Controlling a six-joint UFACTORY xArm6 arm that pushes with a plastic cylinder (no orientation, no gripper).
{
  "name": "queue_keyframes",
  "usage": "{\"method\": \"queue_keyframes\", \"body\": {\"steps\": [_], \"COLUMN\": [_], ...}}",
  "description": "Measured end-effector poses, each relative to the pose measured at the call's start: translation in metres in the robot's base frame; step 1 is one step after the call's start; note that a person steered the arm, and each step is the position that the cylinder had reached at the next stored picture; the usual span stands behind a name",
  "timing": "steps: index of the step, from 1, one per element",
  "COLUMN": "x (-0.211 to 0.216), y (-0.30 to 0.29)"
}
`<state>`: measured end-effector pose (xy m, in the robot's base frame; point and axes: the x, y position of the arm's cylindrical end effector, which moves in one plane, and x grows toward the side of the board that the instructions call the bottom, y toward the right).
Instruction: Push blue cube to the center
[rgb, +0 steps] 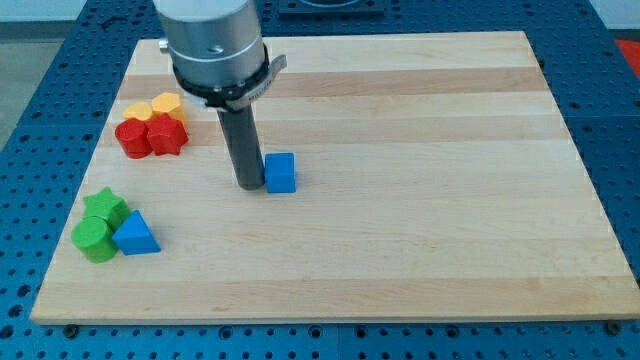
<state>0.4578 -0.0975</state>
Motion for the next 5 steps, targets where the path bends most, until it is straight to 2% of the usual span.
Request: {"method": "queue_keyframes", "body": {"steps": [1, 2, 3, 4, 5], "x": [0.001, 0.025, 0.027, 0.019, -0.011], "y": [0.0, 0.0, 0.021, 0.041, 0.041]}}
